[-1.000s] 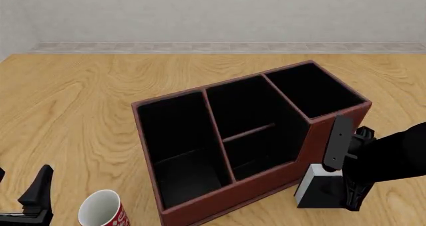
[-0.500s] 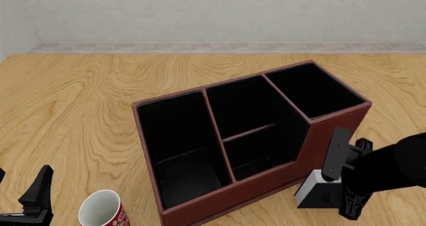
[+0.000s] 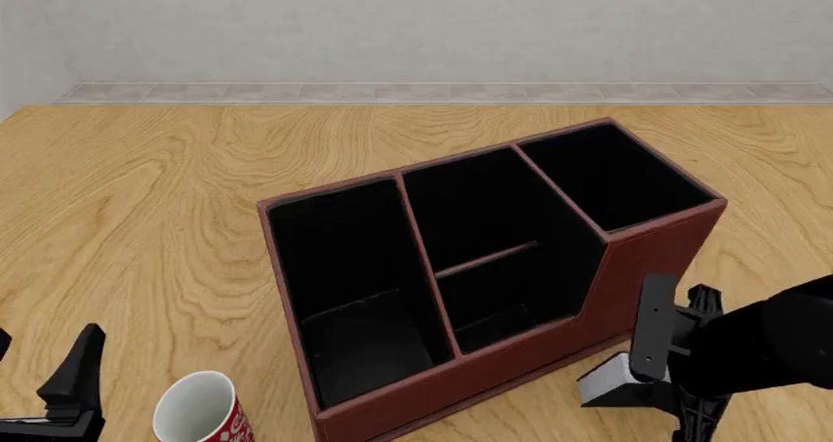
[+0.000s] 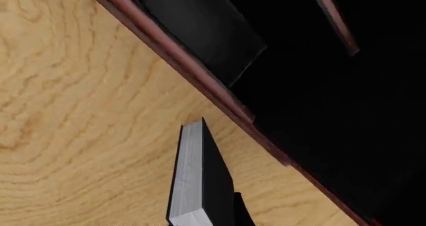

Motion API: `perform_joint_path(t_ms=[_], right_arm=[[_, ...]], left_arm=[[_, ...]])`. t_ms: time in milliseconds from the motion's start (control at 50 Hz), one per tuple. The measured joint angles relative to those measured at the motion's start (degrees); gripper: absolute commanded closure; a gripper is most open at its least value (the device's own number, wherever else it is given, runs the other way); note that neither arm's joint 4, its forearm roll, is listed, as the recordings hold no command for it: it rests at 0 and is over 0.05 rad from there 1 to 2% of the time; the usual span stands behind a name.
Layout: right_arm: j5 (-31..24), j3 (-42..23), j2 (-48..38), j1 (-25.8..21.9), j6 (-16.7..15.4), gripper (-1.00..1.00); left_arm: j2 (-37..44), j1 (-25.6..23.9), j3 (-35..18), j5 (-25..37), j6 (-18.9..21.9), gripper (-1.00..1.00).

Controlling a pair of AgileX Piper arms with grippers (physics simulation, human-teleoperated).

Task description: Pick up the book and place it in the right compartment of the caddy.

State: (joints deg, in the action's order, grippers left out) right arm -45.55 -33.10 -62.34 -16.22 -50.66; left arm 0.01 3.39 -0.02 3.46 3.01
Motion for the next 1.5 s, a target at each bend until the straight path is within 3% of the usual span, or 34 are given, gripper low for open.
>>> perform_joint_path(t_ms=[480,700,980,1300,1500], right_arm=[[-0.68,0.32,0.42,-1.69,2.66,1.00],[-5.65,-1.08,3.04,-3.57,6.89,1.00],[-12.04,-2.99,6.58,-5.04,9.62,1.00],[-20.05,-6.51,11.82,-5.00,11.19,1.00],[-22.84,-7.98,14.58,-3.21,10.56,1.00]], left_arm=[[0.00,0.01,0.01,0.10,-0.15,-1.00],[0.00,-0.15,0.01,-0.13,-0.50,-1.00],[0.00,-0.40,0.01,-0.23,-0.83,-1.00],[0.00,-0.70,-0.01,-0.41,-1.10,-1.00],[0.00,-0.90,-0.08,-0.53,-1.18,-1.00]])
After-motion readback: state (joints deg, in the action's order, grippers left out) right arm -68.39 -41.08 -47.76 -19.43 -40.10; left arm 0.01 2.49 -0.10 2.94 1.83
